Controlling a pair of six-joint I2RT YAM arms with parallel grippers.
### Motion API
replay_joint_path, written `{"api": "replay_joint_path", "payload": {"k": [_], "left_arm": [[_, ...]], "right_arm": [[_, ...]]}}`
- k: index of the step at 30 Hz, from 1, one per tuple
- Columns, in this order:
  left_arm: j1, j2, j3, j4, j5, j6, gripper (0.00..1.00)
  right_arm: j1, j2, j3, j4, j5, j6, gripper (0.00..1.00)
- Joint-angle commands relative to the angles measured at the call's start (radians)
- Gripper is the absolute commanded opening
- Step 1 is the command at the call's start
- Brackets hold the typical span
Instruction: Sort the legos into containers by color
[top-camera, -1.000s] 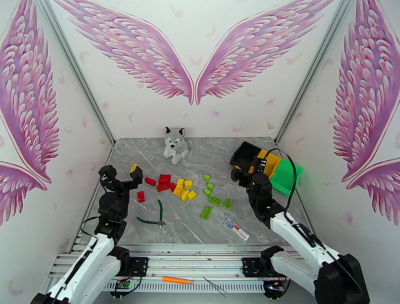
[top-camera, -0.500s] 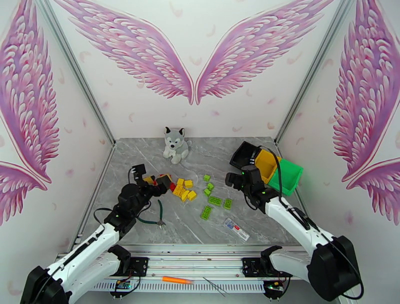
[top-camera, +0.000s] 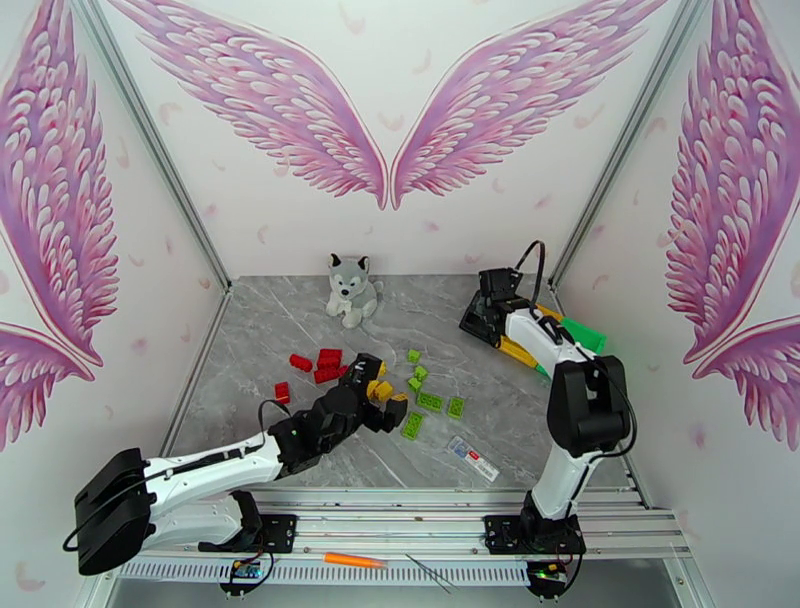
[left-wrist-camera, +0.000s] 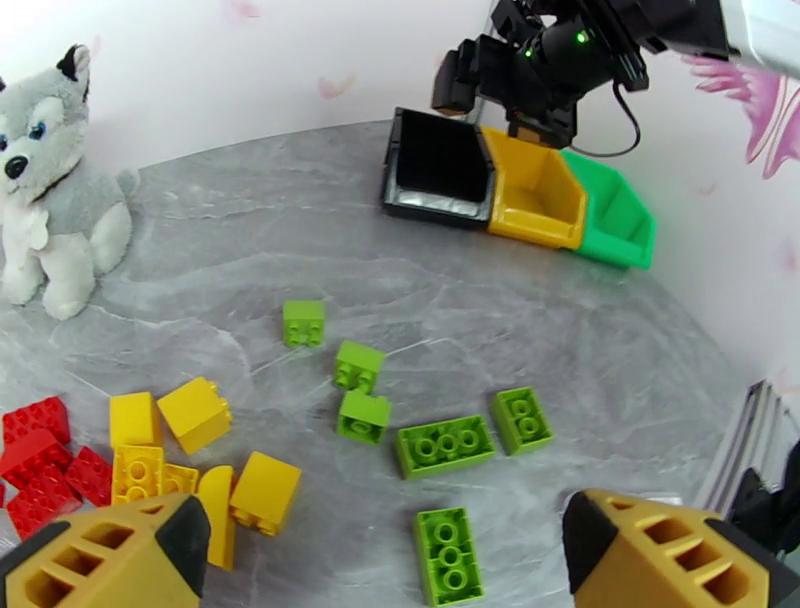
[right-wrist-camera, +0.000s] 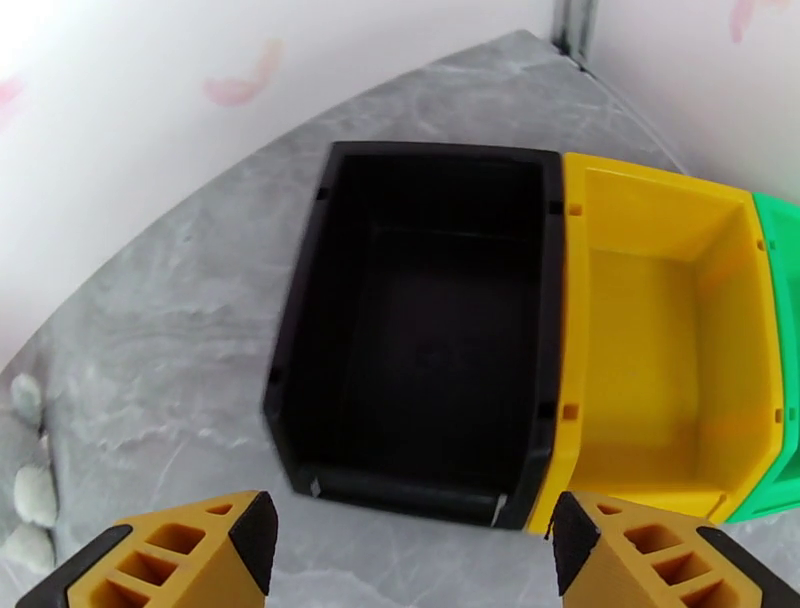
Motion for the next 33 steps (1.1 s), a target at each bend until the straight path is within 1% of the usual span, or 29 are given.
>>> {"api": "replay_joint_path", "payload": {"k": [1, 7, 11, 14, 16, 20, 24, 27, 29, 33], "left_arm": [[-0.018, 0.042, 0.06, -0.02, -0.133, 0.083, 0.99], [-0.042, 0.097, 0.098, -0.026, -0.174, 0.141, 0.99], [-0.072, 0.11, 0.117, -0.037, -0.22, 0.184, 0.99], [-0.079, 0.106, 0.119, -0.038, -0.227, 0.193, 0.99], [-0.077, 0.102, 0.119, -0.043, -0.232, 0.194, 0.99], [-0.077, 0.084, 0.116, -0.051, -0.237, 0.194, 0.99], [-0.079, 0.054, 0.108, -0.061, -0.25, 0.186, 0.99], [-0.078, 0.03, 0.105, -0.071, -0.261, 0.181, 0.99], [-0.079, 0.014, 0.1, -0.07, -0.266, 0.18, 0.99], [-0.078, -0.01, 0.094, -0.071, -0.27, 0.184, 0.99]], "right_arm": [[-0.054, 0.056, 0.075, -0.104, 0.03, 0.024, 0.76], [-0.067, 0.148, 0.156, -0.112, 0.022, -0.012, 0.71], [-0.066, 0.211, 0.183, -0.099, -0.01, 0.007, 0.66], [-0.067, 0.253, 0.202, -0.1, -0.021, 0.023, 0.61], [-0.066, 0.277, 0.214, -0.107, -0.025, 0.032, 0.57], [-0.067, 0.282, 0.225, -0.123, -0.042, 0.04, 0.43], [-0.056, 0.253, 0.184, -0.104, -0.086, 0.054, 0.24], [-0.028, 0.226, 0.15, -0.101, -0.102, 0.061, 0.12], [-0.006, 0.207, 0.125, -0.099, -0.112, 0.076, 0.07], [0.053, 0.177, 0.088, -0.092, -0.153, 0.132, 0.0]]}}
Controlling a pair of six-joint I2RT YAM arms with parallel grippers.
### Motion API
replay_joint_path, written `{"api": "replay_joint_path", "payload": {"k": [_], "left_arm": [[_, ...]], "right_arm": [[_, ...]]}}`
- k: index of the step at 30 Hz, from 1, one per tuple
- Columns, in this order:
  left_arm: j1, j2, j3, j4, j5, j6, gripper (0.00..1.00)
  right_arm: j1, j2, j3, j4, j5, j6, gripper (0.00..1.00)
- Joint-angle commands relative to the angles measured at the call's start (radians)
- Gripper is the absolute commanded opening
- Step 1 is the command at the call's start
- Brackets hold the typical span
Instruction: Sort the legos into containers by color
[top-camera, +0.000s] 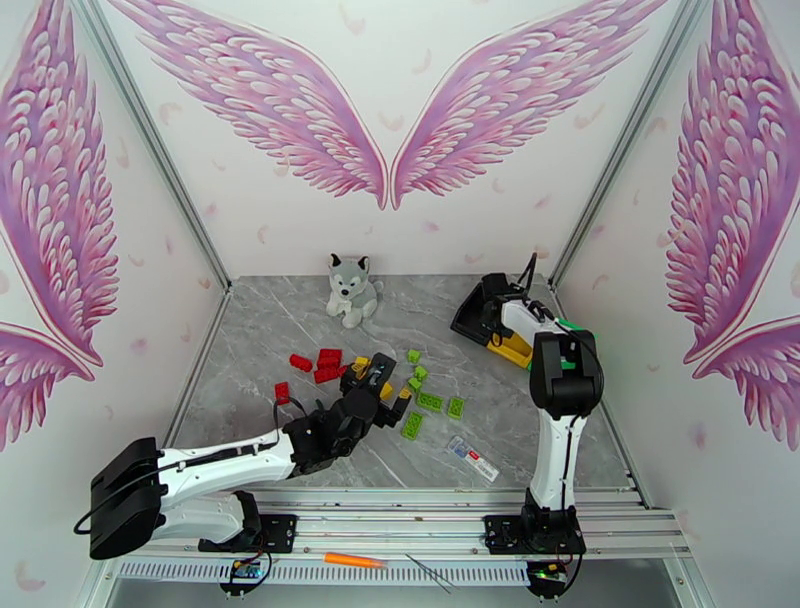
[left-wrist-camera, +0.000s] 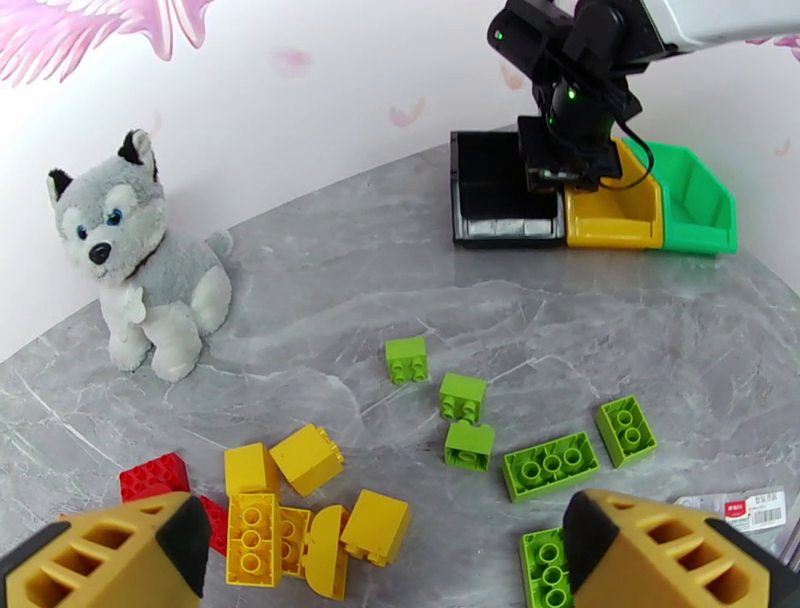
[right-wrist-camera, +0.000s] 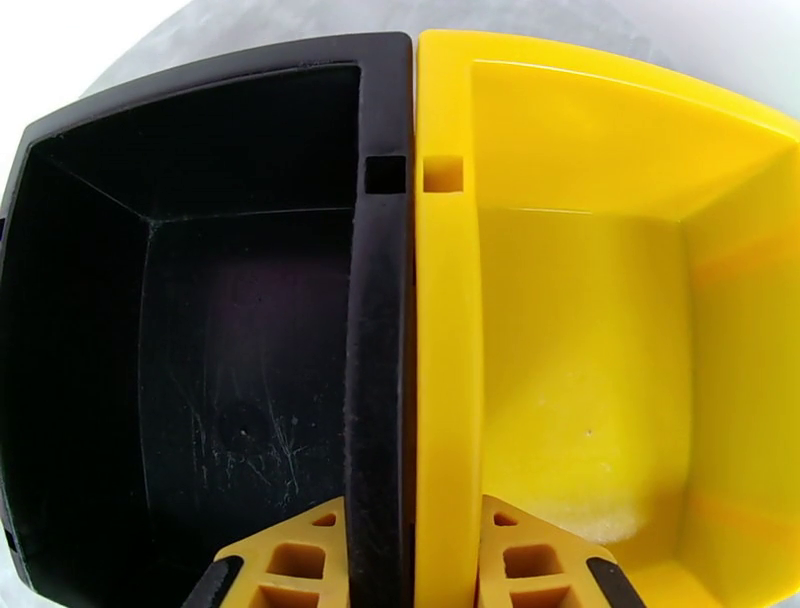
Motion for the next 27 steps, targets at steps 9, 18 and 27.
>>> {"api": "replay_joint_path", "payload": {"k": [9, 18, 27], "left_arm": [[-0.003, -0.07, 0.0, -0.02, -0.014, 0.005, 0.99], [-0.001, -0.076, -0.001, -0.023, -0.019, 0.001, 0.99], [-0.002, -0.095, -0.007, -0.026, -0.036, 0.01, 0.99]], "right_arm": [[0.237, 0.044, 0.128, -0.072, -0.105, 0.202, 0.0], [0.37, 0.091, 0.21, -0.125, -0.054, 0.322, 0.0], [0.444, 0.106, 0.25, -0.149, -0.023, 0.307, 0.19]]}}
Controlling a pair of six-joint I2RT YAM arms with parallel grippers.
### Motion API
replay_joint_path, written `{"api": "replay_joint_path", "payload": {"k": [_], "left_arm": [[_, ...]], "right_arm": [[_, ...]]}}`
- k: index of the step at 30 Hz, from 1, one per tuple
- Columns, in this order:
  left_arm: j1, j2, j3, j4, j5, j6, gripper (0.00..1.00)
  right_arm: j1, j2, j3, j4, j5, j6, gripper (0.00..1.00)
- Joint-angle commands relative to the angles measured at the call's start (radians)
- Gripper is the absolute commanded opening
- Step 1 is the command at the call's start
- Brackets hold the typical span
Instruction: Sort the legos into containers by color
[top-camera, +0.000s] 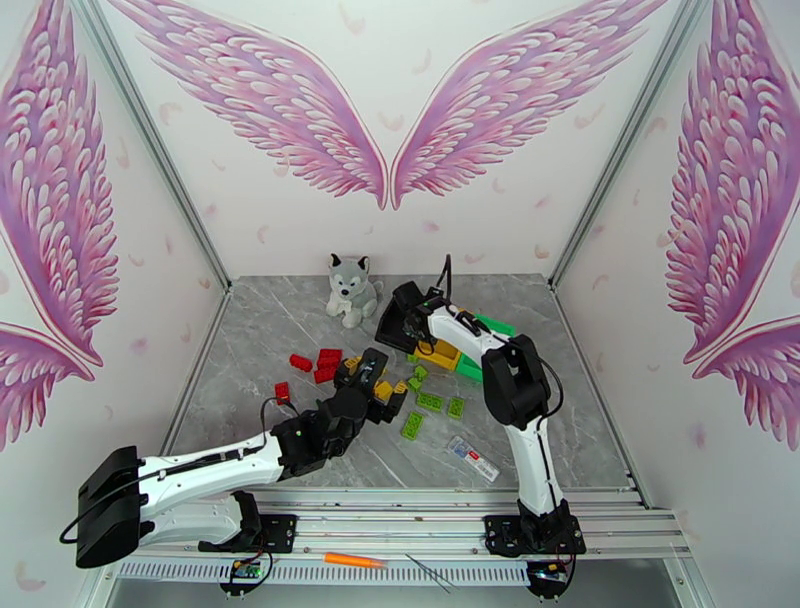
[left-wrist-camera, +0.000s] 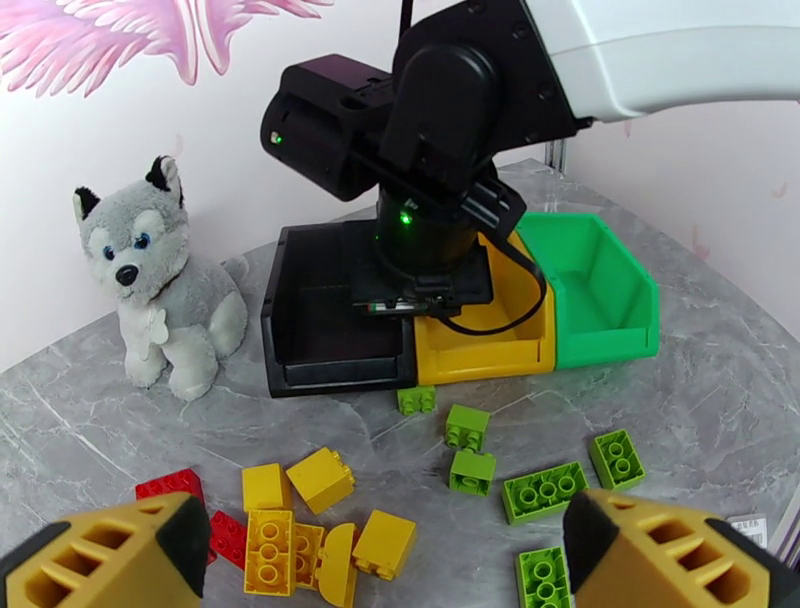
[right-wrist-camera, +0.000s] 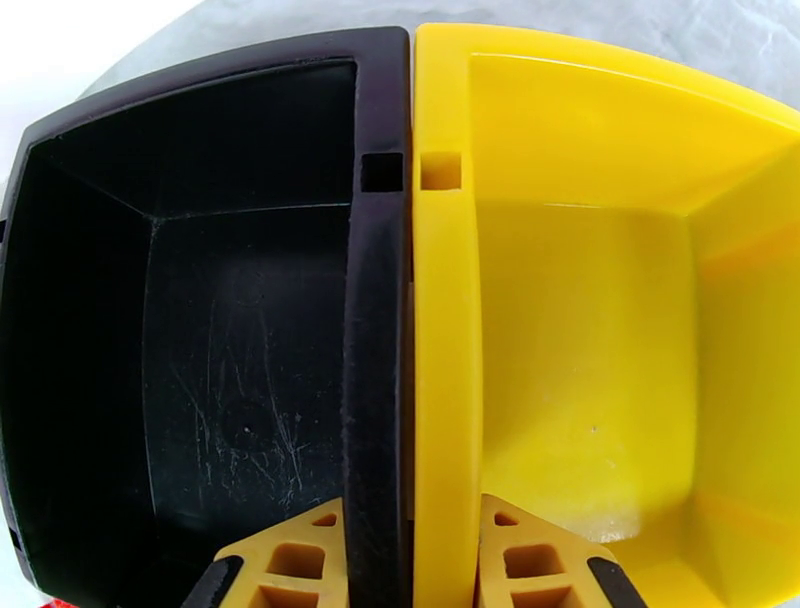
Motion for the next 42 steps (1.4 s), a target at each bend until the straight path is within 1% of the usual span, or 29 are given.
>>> {"api": "replay_joint_path", "payload": {"k": [1, 3, 5, 7, 9, 13, 15, 16, 19, 27, 32, 34, 36, 37, 42], "left_arm": [[-0.003, -0.031, -0.007, -0.02, -0.022, 0.011, 0.99], [-0.002, -0.033, -0.008, -0.02, -0.03, 0.015, 0.99], [-0.003, -0.033, -0.01, -0.02, -0.033, 0.016, 0.99], [-0.002, -0.032, -0.01, -0.02, -0.033, 0.017, 0.99], [-0.002, -0.031, -0.01, -0.02, -0.032, 0.017, 0.99], [-0.002, -0.03, -0.01, -0.021, -0.034, 0.016, 0.99], [-0.002, -0.03, -0.01, -0.021, -0.031, 0.015, 0.99], [-0.002, -0.029, -0.009, -0.02, -0.029, 0.013, 0.99], [-0.002, -0.025, -0.007, -0.022, -0.029, 0.014, 0.99], [-0.003, -0.022, -0.006, -0.023, -0.027, 0.017, 0.99], [-0.003, -0.021, -0.004, -0.026, -0.018, 0.011, 0.99], [-0.001, -0.02, -0.003, -0.027, -0.016, 0.009, 0.99], [-0.002, -0.021, -0.002, -0.03, -0.017, 0.009, 0.99], [-0.002, -0.021, -0.002, -0.03, -0.019, 0.01, 0.99], [-0.003, -0.022, -0.004, -0.03, -0.026, 0.011, 0.99]], "right_arm": [[0.019, 0.021, 0.039, 0.013, -0.054, 0.06, 0.26], [0.024, 0.016, 0.048, 0.012, -0.043, 0.043, 0.45], [0.029, 0.003, 0.053, 0.011, -0.02, 0.011, 0.57], [0.034, -0.018, 0.051, 0.011, 0.004, -0.028, 0.65], [0.037, -0.049, 0.036, 0.015, 0.03, -0.073, 0.71], [0.048, -0.143, -0.056, 0.064, 0.068, -0.159, 0.74], [0.052, -0.193, -0.137, 0.131, 0.038, -0.199, 0.78], [0.046, -0.197, -0.15, 0.133, 0.027, -0.201, 0.78], [0.037, -0.157, -0.123, 0.11, 0.006, -0.206, 0.7], [0.007, 0.024, 0.041, 0.043, -0.019, -0.14, 0.64], [-0.018, 0.067, 0.106, 0.036, -0.02, -0.129, 0.46], [-0.027, 0.08, 0.135, 0.025, -0.016, -0.135, 0.34], [-0.034, 0.093, 0.163, 0.015, -0.014, -0.137, 0.25], [-0.04, 0.101, 0.177, 0.011, -0.015, -0.14, 0.22], [-0.053, 0.159, 0.27, -0.024, -0.021, -0.154, 0.15]]}}
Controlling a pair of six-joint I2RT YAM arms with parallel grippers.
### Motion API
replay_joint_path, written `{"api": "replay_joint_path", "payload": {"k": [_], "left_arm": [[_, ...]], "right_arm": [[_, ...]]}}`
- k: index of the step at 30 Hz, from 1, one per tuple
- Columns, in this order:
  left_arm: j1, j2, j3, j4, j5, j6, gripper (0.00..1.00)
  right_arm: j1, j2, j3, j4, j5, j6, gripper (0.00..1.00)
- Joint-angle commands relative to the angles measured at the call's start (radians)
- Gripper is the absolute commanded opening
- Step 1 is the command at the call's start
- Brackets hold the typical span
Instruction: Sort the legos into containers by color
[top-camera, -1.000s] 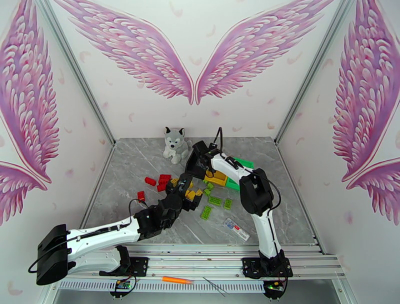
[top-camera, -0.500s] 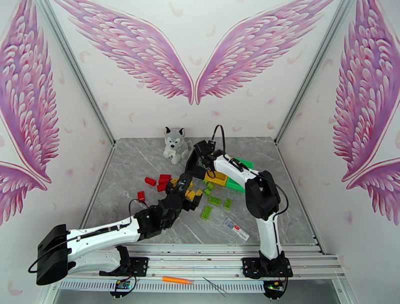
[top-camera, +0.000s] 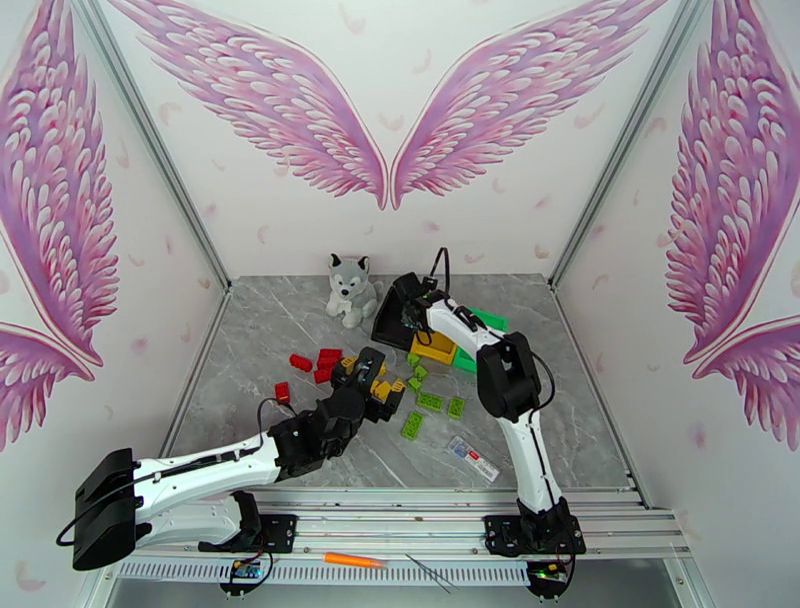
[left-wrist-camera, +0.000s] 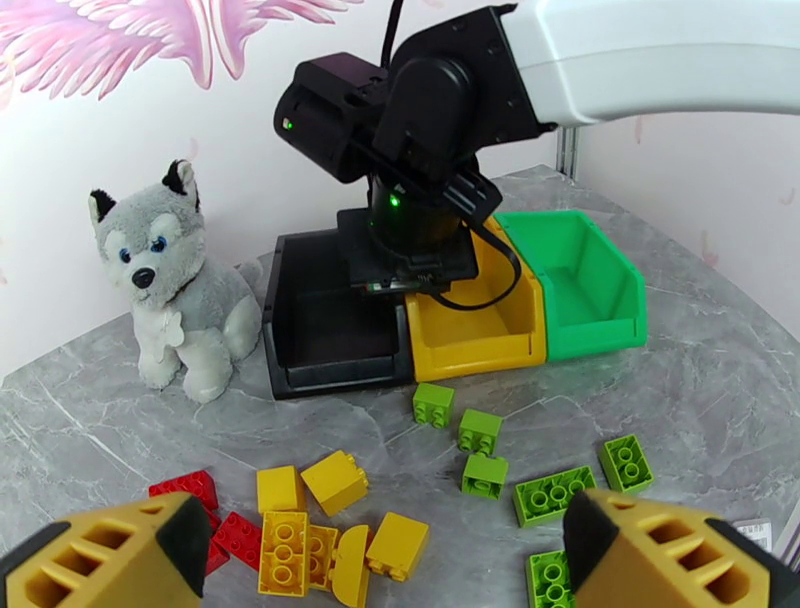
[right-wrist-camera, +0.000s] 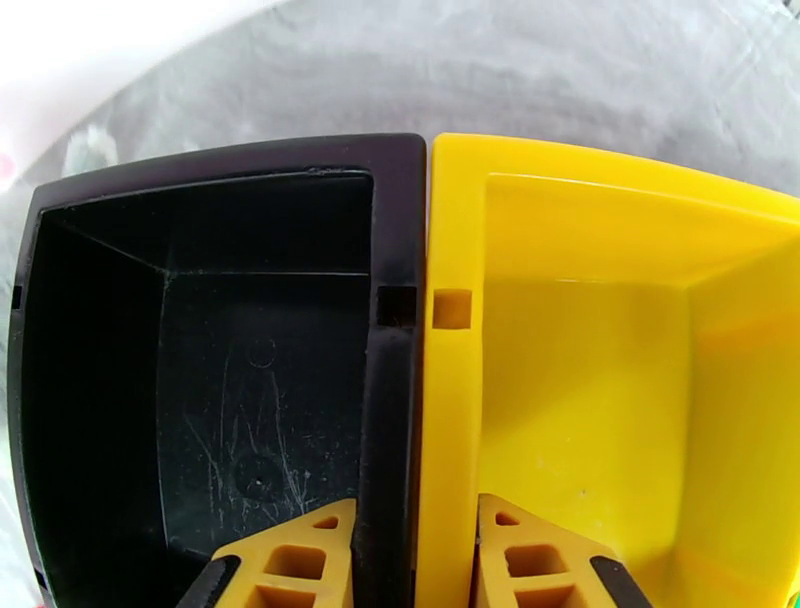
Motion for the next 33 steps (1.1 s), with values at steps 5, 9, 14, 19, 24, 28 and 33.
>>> {"api": "replay_joint_path", "payload": {"k": [5, 9, 14, 19, 24, 28, 33], "left_arm": [[-0.001, -0.007, -0.001, -0.022, -0.004, 0.006, 0.99], [-0.001, -0.008, -0.001, -0.021, -0.001, 0.004, 0.99], [-0.003, -0.015, -0.003, -0.022, -0.002, 0.005, 0.99], [-0.002, -0.015, -0.002, -0.023, -0.004, 0.003, 0.99], [-0.003, -0.015, -0.004, -0.023, -0.003, -0.004, 0.99], [-0.001, -0.004, -0.013, -0.013, 0.015, -0.032, 0.99], [0.009, 0.066, -0.001, -0.004, 0.082, -0.097, 0.99]], "right_arm": [[-0.015, 0.077, 0.104, -0.039, -0.018, 0.002, 0.13], [-0.017, 0.101, 0.138, -0.074, -0.018, -0.001, 0.13], [-0.014, 0.09, 0.088, -0.057, -0.035, 0.004, 0.26], [-0.012, -0.004, -0.027, 0.013, -0.04, -0.025, 0.59], [-0.011, -0.175, -0.183, 0.099, -0.028, -0.074, 0.74], [-0.011, -0.316, -0.322, 0.153, -0.051, -0.113, 0.79], [-0.002, -0.49, -0.554, 0.234, -0.17, -0.125, 0.77]]}}
